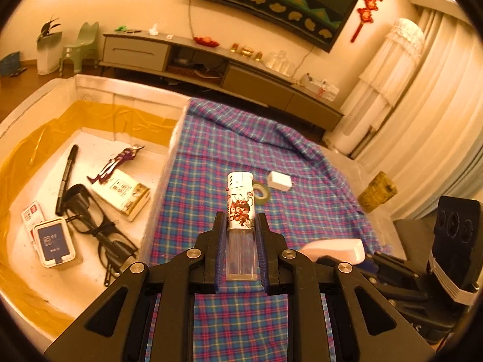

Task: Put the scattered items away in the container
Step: 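Carry the bottle and stapler in both grippers over the white box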

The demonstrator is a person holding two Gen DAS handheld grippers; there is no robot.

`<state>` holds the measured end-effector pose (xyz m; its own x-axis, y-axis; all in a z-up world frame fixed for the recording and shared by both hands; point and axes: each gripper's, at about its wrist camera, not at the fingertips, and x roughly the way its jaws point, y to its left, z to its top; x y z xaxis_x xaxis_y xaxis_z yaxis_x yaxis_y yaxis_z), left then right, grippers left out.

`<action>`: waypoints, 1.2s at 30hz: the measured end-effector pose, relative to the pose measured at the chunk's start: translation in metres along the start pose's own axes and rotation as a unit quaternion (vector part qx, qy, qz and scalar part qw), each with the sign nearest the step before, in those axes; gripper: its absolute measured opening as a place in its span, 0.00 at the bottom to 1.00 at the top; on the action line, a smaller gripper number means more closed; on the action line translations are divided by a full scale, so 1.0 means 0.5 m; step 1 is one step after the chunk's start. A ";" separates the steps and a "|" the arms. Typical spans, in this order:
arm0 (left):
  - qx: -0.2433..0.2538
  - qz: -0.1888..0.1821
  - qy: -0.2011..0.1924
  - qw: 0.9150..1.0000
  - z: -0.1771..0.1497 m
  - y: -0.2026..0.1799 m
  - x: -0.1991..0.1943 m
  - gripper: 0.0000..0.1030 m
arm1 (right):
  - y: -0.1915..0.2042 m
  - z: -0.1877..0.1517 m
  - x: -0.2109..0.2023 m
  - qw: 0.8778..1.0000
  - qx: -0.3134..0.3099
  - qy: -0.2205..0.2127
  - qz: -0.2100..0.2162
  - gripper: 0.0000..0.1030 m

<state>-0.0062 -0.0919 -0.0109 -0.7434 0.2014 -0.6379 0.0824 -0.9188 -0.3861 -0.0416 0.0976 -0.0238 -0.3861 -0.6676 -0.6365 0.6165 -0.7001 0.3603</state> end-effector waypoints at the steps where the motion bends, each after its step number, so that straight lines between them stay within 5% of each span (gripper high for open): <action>1: 0.001 -0.004 -0.001 1.000 0.001 -0.002 -0.002 0.18 | 0.007 0.001 -0.007 1.000 0.000 -0.003 0.000 0.27; 10: -0.030 -0.026 -0.034 0.999 0.032 0.033 -0.061 0.18 | 0.071 0.048 -0.036 1.000 -0.009 -0.016 0.015 0.27; 22: -0.099 -0.005 -0.091 0.991 0.083 0.173 -0.145 0.18 | 0.181 0.117 -0.030 0.997 -0.059 -0.028 0.031 0.27; 36: -0.128 0.009 -0.082 0.988 0.090 0.228 -0.145 0.18 | 0.227 0.159 0.029 0.996 -0.071 -0.016 0.058 0.27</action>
<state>0.0269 -0.2264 0.0214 -0.8361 0.1094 -0.5376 0.2455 -0.8018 -0.5449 -0.0316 -0.0117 0.0620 -0.3274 -0.7511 -0.5733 0.7481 -0.5767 0.3283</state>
